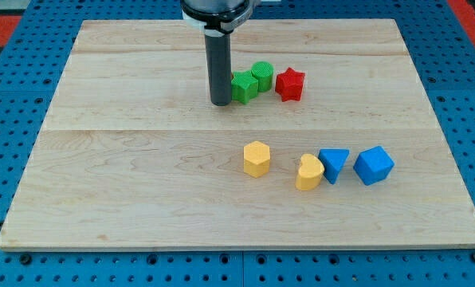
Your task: Move the blue triangle slightly towards the top of the board
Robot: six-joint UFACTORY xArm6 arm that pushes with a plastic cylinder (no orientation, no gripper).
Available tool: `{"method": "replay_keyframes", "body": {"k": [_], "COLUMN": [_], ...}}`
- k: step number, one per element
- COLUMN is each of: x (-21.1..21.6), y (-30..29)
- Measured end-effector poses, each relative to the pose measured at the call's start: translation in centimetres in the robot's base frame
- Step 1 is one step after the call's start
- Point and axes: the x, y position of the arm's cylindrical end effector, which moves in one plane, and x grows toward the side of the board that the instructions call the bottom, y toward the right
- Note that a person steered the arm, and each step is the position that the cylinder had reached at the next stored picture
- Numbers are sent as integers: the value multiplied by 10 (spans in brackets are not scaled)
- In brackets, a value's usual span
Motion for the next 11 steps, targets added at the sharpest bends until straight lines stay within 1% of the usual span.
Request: {"method": "replay_keyframes", "body": {"k": [1, 2, 3, 5, 6, 7, 8, 9, 10, 11], "x": [0, 16, 58, 145, 195, 203, 197, 186, 172, 159], "y": [16, 1, -7, -47, -20, 62, 138, 138, 124, 142]}}
